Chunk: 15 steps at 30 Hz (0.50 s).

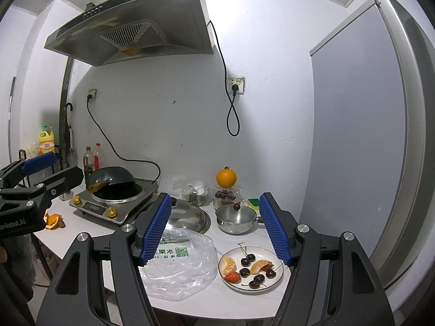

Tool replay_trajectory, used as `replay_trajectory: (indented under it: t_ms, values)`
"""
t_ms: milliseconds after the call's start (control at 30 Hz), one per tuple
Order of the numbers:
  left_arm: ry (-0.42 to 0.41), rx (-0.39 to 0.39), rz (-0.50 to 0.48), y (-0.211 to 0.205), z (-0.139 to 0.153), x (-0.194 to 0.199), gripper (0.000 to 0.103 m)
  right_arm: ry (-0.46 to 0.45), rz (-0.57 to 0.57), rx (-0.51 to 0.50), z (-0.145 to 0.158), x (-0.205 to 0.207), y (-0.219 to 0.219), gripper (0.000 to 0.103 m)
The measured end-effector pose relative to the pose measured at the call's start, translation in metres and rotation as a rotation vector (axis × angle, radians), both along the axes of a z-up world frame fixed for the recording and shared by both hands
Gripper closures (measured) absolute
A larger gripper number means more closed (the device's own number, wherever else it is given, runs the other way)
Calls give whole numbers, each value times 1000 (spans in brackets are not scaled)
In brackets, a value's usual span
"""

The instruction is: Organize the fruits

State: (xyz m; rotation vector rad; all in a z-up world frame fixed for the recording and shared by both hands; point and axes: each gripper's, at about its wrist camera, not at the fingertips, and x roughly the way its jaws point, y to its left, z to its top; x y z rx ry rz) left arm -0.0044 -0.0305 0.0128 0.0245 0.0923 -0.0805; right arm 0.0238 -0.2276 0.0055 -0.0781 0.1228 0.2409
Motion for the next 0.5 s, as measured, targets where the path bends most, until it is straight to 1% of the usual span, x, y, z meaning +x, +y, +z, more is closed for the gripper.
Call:
replay_trajectory:
  t_ms: [500]
  values:
    - [2,1,-2,-1,-1,0,10,-3,1,0,1,-1,0,33]
